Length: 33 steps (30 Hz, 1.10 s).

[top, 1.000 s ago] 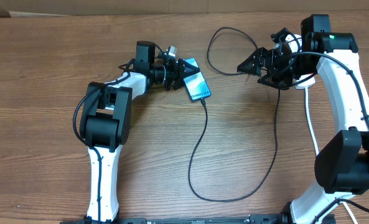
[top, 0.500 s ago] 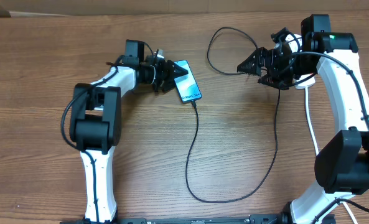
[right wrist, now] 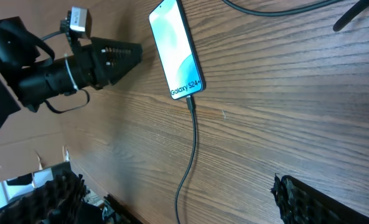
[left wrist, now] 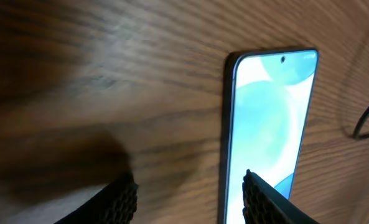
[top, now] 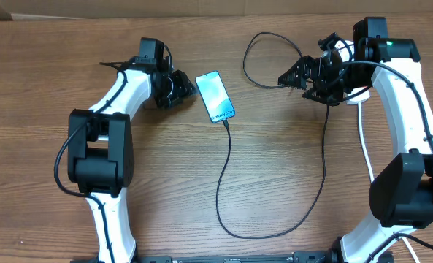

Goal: Plug charger to phone and switch on socket
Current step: 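Lower the phone with the left gripper and lay it flat on the table, then retract the left gripper and move the right gripper to the power strip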

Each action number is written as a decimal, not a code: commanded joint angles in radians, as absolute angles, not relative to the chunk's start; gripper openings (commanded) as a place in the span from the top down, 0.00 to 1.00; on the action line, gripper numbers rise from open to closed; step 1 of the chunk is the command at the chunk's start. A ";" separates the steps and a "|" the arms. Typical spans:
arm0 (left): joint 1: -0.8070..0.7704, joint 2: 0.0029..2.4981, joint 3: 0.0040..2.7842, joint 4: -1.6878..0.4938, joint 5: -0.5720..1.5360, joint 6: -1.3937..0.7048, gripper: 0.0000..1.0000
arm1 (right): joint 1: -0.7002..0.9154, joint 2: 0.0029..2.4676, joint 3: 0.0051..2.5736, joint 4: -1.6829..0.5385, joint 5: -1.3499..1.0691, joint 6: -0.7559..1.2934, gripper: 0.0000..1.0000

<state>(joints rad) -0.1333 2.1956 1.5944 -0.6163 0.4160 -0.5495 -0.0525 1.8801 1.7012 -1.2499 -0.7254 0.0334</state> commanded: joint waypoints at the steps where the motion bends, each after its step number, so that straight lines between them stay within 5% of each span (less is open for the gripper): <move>1: -0.122 2.064 1.662 -0.711 0.309 -0.516 0.48 | -0.052 1.864 1.723 -1.251 -0.726 0.034 0.01; 5: -0.121 1.967 1.788 -0.935 0.170 -0.463 0.46 | -0.052 1.864 1.723 -1.258 -0.715 0.034 0.00; 7: -0.113 1.911 1.829 -1.054 0.080 -0.463 0.34 | -0.052 1.864 1.723 -1.270 -0.715 0.034 0.00; 10: -0.096 1.847 1.832 -1.150 0.033 -0.464 0.00 | -0.053 1.864 1.723 -1.256 -0.692 0.041 0.00; 15: -0.084 1.835 1.831 -1.259 0.033 -0.463 0.00 | -0.090 1.864 1.724 -1.208 -0.547 0.197 0.00; 24: -0.085 1.835 1.830 -1.303 0.033 -0.464 0.00 | -0.266 1.864 1.724 -1.235 -0.658 0.206 0.04; 25: -0.085 1.835 1.830 -1.303 0.033 -0.464 0.00 | -0.285 1.864 1.724 -1.235 -0.684 0.199 0.12; 27: -0.085 1.835 1.830 -1.303 0.033 -0.464 0.00 | -0.345 1.864 1.724 -1.231 -0.741 0.179 0.56; 33: -0.085 1.835 1.830 -1.303 0.033 -0.464 0.00 | -0.439 1.864 1.724 -1.184 -0.746 0.184 0.62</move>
